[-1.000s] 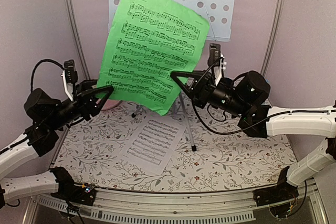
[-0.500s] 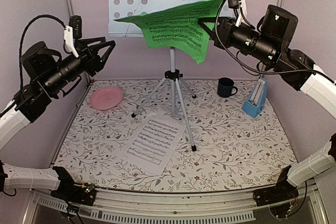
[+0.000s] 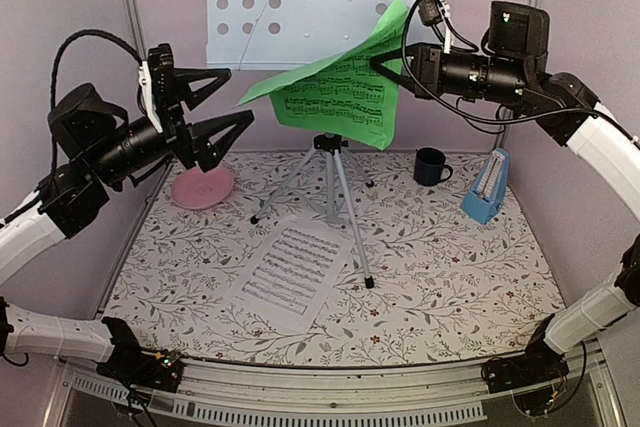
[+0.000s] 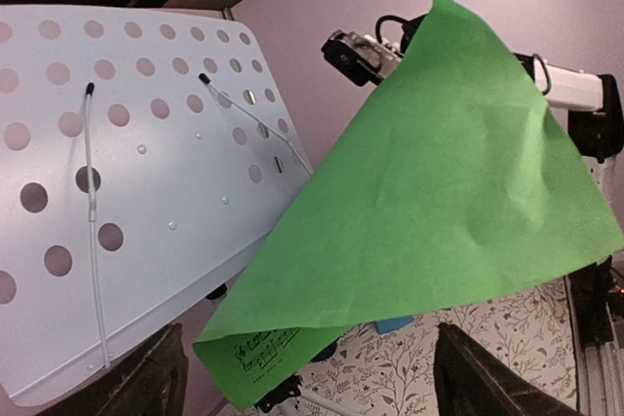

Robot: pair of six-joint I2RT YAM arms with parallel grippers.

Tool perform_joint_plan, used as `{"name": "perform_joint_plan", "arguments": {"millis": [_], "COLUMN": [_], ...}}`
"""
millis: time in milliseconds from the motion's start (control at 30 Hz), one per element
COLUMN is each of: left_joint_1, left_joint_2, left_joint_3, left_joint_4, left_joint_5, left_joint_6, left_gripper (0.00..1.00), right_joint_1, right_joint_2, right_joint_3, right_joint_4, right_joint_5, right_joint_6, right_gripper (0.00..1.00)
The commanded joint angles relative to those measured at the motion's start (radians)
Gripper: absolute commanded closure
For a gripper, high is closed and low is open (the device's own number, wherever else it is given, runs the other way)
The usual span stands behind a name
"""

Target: Set up the instrument practice props

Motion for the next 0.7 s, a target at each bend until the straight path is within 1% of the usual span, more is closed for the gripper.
{"name": "perform_joint_plan", "arguments": {"millis": [0, 133, 200, 267, 433, 467, 500, 567, 667], "left_joint_1": [-0.067, -0.112, -0.122, -0.125, -0.123, -0.122, -0.122, -0.118, -0.103], "left_joint_2": [-0.023, 0.01, 0.022, 0.028, 0.024, 0.027, 0.031, 0.048, 0.082], "left_joint_3": [-0.054, -0.023, -0.006, 0.003, -0.007, -0.007, -0.002, 0.023, 0.074], "left_joint_4": [0.066, 0.076, 0.096, 0.117, 0.163, 0.167, 0.168, 0.144, 0.091], "left_joint_5": [0.008, -0.014, -0.037, -0.037, -0.017, -0.019, -0.023, -0.032, -0.036], "left_joint_6": [0.145, 0.161, 0.158, 0.132, 0.069, 0.058, 0.045, 0.017, -0.04], "left_gripper": [0.1, 0.1, 0.17, 0.29, 0.71, 0.79, 0.87, 1.0, 1.0], "right_joint_1": [0.003, 0.003, 0.003, 0.003, 0.003, 0.003, 0.003, 0.003, 0.003], "right_joint_2": [-0.034, -0.023, -0.018, -0.02, -0.055, -0.065, -0.077, -0.113, -0.176], "right_joint_3": [-0.036, -0.066, -0.08, -0.098, -0.17, -0.187, -0.21, -0.267, -0.347], "right_joint_4": [0.01, 0.035, 0.036, 0.036, 0.058, 0.07, 0.086, 0.144, 0.251], "right_joint_5": [-0.141, -0.22, -0.245, -0.255, -0.263, -0.265, -0.275, -0.285, -0.285], "right_joint_6": [0.04, 0.069, 0.071, 0.067, 0.049, 0.042, 0.035, 0.008, -0.017], "right_gripper": [1.0, 1.0, 1.0, 1.0, 1.0, 0.98, 0.9, 0.67, 0.39]}}
